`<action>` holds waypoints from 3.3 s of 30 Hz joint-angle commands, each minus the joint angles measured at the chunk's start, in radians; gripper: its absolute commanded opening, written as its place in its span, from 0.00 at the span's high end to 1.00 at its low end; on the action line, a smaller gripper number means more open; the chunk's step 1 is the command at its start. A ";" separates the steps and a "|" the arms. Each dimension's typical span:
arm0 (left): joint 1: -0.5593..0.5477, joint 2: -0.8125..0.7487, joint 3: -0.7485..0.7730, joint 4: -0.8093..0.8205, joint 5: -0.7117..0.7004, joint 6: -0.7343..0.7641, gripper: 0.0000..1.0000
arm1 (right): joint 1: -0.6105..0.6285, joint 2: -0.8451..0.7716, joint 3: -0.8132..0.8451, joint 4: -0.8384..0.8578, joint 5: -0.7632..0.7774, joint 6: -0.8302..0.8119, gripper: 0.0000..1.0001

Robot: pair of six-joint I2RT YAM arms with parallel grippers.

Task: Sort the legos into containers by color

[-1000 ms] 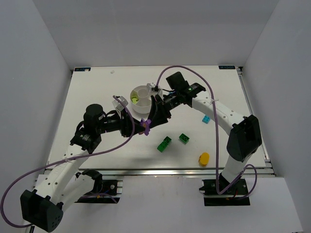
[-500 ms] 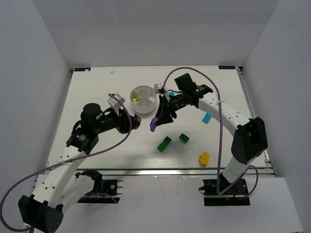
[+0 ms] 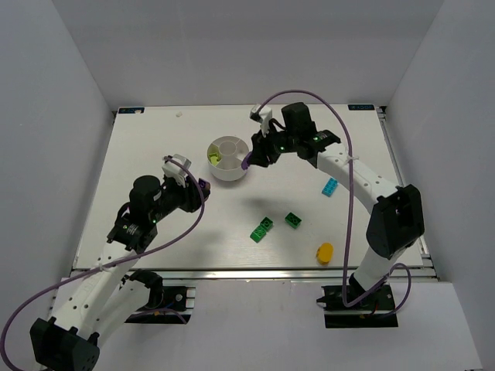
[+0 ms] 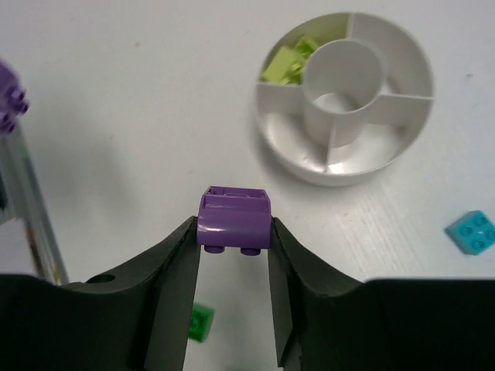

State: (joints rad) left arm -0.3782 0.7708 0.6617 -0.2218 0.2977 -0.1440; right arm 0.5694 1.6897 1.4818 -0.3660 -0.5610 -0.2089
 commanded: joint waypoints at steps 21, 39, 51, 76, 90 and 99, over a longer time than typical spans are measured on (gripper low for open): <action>0.002 -0.117 -0.034 0.012 -0.131 0.041 1.00 | 0.089 0.231 0.155 0.248 0.325 0.272 1.00; 0.002 -0.119 -0.043 0.036 -0.068 0.040 1.00 | 0.106 0.303 0.198 0.210 0.359 0.276 0.49; -0.011 0.018 -0.050 0.194 0.011 -0.066 1.00 | 0.087 0.210 0.189 0.167 0.349 0.270 0.49; -0.188 0.737 -0.002 1.187 -0.546 -0.097 1.00 | -0.201 -0.528 -0.494 0.432 0.004 0.341 1.00; -0.240 0.863 0.049 1.202 -0.646 -0.037 1.00 | -0.249 -0.571 -0.552 0.463 -0.033 0.352 1.00; -0.249 0.915 0.068 1.200 -0.700 -0.012 0.96 | -0.270 -0.568 -0.568 0.473 -0.051 0.361 1.00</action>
State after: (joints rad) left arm -0.6231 1.6859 0.6987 0.9569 -0.3645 -0.1722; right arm 0.3092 1.1358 0.9234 0.0601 -0.5877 0.1394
